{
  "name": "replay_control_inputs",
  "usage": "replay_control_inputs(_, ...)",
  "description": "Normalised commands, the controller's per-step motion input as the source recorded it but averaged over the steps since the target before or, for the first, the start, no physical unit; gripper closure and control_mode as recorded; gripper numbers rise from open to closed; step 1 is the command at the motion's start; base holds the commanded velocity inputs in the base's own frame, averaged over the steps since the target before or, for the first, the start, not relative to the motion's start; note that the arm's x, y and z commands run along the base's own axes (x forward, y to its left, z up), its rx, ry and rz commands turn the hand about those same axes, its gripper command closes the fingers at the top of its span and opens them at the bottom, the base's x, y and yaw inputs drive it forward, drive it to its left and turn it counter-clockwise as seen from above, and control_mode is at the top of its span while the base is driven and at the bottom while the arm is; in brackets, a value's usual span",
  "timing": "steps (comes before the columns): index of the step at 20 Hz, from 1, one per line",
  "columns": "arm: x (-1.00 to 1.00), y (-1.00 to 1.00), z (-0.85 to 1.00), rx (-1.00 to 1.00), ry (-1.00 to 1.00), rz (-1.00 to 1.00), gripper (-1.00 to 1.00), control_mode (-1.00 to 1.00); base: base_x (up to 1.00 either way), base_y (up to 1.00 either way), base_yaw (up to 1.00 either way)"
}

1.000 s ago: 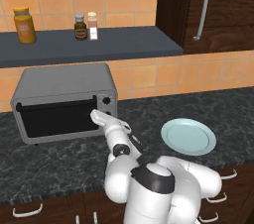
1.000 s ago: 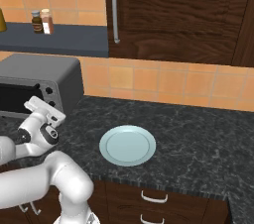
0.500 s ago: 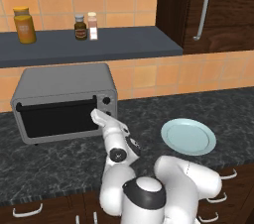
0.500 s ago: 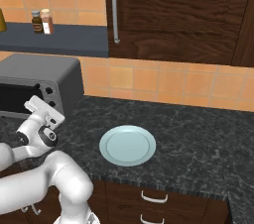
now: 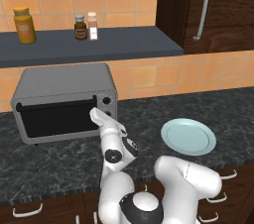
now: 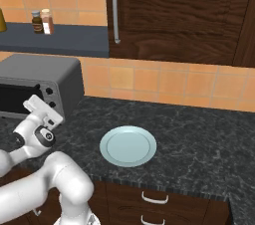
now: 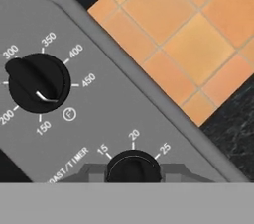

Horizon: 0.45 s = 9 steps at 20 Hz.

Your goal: Pick up the kebab skewer and baguette bread, and place them inside the toaster oven. Close the toaster oven door and start by setting the timer.

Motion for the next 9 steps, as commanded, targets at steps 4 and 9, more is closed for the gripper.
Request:
replay_control_inputs(4, -0.09, 0.14, 0.0, 0.25, 0.01, -0.17, 1.0, -1.0, 0.0, 0.0, 0.0)
replay_control_inputs(9, -0.04, 0.11, 0.0, 0.24, 0.05, -0.17, 1.0, -1.0, 0.0, 0.0, 0.0)
